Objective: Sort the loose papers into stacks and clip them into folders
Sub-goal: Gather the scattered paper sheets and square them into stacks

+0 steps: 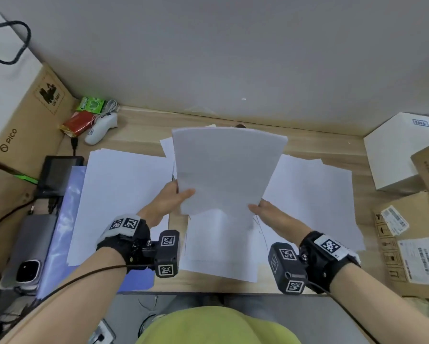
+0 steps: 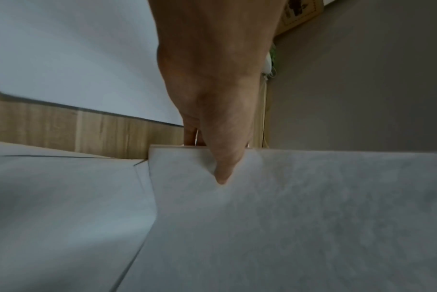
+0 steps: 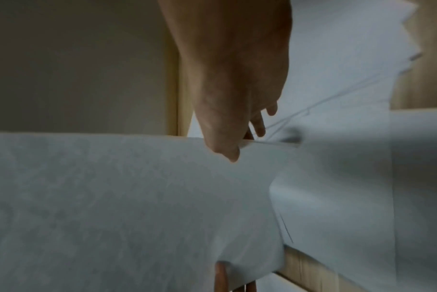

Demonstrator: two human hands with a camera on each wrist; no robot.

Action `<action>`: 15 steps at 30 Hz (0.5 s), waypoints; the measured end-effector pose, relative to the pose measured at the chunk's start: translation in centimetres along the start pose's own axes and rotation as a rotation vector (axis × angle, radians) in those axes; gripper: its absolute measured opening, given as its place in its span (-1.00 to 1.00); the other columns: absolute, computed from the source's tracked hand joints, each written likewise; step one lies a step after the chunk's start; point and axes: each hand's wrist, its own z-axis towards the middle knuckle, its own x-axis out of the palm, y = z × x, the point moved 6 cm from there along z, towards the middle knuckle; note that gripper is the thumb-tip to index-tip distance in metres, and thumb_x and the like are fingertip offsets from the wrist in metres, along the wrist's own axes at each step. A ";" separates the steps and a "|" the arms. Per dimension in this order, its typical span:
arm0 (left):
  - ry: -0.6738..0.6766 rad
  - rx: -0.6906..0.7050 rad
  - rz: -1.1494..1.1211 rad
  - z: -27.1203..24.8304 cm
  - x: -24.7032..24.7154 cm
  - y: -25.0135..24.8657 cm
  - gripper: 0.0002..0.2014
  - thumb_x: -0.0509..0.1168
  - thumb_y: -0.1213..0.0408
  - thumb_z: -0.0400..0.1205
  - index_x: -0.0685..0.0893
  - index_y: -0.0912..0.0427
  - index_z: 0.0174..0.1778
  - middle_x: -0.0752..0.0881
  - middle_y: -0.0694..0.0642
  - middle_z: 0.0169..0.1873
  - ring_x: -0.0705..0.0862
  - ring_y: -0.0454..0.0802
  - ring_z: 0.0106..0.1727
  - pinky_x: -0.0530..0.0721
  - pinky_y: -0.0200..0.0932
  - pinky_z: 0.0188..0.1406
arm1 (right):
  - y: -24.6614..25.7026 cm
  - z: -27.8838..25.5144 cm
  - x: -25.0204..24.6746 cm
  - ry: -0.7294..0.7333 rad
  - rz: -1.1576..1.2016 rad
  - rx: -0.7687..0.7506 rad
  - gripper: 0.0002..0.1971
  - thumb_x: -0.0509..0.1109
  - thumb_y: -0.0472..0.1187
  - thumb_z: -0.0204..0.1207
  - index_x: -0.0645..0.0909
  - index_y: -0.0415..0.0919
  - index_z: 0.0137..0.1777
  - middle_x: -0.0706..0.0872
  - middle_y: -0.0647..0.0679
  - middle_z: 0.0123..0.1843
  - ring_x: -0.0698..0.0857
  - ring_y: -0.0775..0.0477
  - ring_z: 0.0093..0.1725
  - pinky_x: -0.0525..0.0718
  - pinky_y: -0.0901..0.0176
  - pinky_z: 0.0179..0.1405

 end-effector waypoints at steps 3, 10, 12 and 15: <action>-0.081 -0.011 -0.002 -1.1 -1.5 0.8 -0.65 0.29 0.20 0.70 0.54 0.03 0.43 0.68 -0.06 0.26 0.65 -0.04 0.29 0.62 -0.08 0.26 | 0.4 0.9 0.5 -0.082 0.035 0.026 -0.63 0.09 -0.11 0.73 0.42 -0.18 0.47 0.61 -0.07 0.40 0.59 -0.09 0.36 0.54 0.01 0.35; -0.269 -0.107 0.014 -4.9 -5.2 4.8 -0.54 0.11 0.36 0.75 0.31 0.08 0.60 0.46 -0.12 0.40 0.46 -0.09 0.37 0.43 -0.17 0.24 | 1.6 2.9 5.5 -0.049 -0.029 0.077 -0.77 0.18 -0.34 0.63 0.52 -0.16 0.22 0.68 -0.15 0.11 0.69 -0.09 -0.02 0.68 0.03 0.14; -0.298 -0.174 0.039 -6.4 -6.8 6.6 -0.50 0.09 0.41 0.76 0.22 0.13 0.65 0.38 -0.09 0.39 0.38 -0.09 0.41 0.34 -0.22 0.26 | 1.4 3.5 7.9 0.055 -0.087 0.120 -0.75 0.25 -0.37 0.59 0.51 -0.21 0.25 0.69 -0.14 0.08 0.69 -0.08 -0.07 0.64 0.07 0.10; -0.359 -0.223 0.038 -8.3 -10.1 8.6 -0.48 0.13 0.42 0.74 0.24 0.15 0.64 0.37 0.06 0.57 0.39 0.09 0.54 0.42 -0.11 0.39 | 2.6 4.2 11.6 0.224 -0.183 0.118 -0.61 0.38 -0.33 0.51 0.50 -0.16 0.34 0.74 -0.15 0.14 0.74 -0.05 -0.04 0.63 0.11 0.10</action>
